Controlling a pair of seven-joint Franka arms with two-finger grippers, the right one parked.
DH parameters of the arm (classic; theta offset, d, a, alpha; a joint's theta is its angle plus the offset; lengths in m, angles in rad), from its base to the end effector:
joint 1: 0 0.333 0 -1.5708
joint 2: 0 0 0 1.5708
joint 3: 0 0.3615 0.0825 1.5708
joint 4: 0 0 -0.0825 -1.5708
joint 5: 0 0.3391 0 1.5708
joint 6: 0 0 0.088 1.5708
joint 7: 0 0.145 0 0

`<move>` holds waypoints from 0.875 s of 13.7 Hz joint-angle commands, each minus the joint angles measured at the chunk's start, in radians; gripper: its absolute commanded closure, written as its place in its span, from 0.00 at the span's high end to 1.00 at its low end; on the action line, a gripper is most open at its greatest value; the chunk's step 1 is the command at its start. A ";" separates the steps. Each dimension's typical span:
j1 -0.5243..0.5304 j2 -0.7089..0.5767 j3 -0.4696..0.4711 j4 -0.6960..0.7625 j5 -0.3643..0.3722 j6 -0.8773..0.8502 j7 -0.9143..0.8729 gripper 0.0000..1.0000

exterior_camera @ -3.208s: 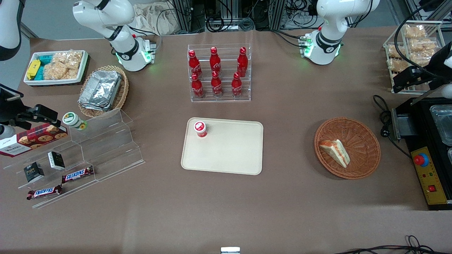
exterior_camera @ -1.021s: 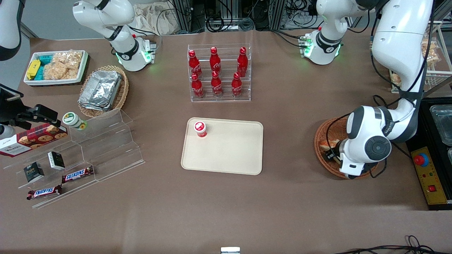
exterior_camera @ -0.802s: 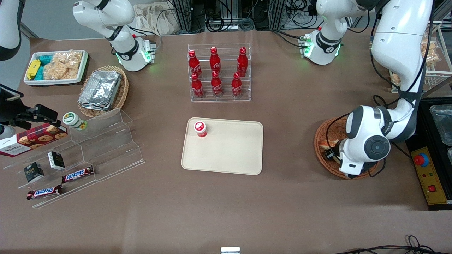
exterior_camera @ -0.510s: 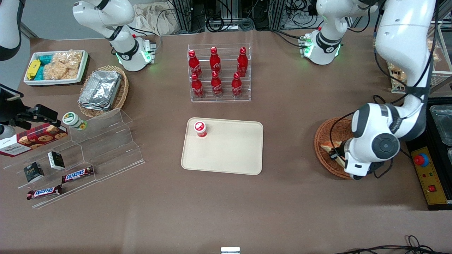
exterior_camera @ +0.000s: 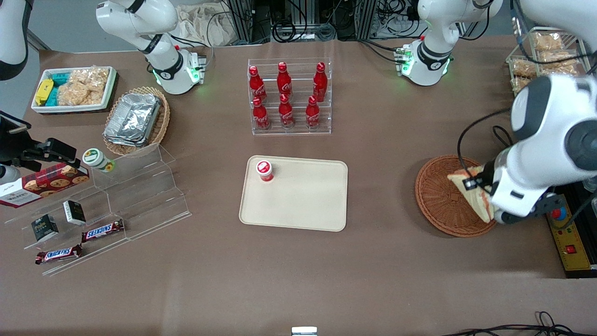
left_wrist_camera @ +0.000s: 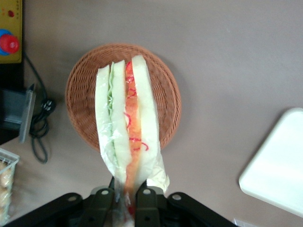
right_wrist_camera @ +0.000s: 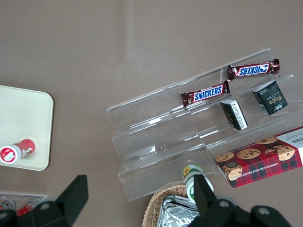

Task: Place sandwich from basket to tray
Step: 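Lift the sandwich out of the basket with the left gripper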

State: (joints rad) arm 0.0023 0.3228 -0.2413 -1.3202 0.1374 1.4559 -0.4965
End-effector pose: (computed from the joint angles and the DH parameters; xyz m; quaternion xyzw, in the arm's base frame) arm 0.5880 -0.0969 0.5531 -0.9868 -0.1322 0.0722 0.0603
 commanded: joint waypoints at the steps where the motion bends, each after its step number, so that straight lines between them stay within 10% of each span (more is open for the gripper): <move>1: -0.008 -0.091 -0.076 0.039 0.001 -0.109 0.004 0.02; 8: -0.027 -0.056 -0.426 0.078 0.013 -0.148 -0.445 0.02; 12: -0.122 0.149 -0.432 0.026 0.073 0.100 -0.637 0.04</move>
State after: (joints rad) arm -0.0960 0.3364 -0.6650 -1.3163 0.1738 1.4647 -1.0397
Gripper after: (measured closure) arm 0.850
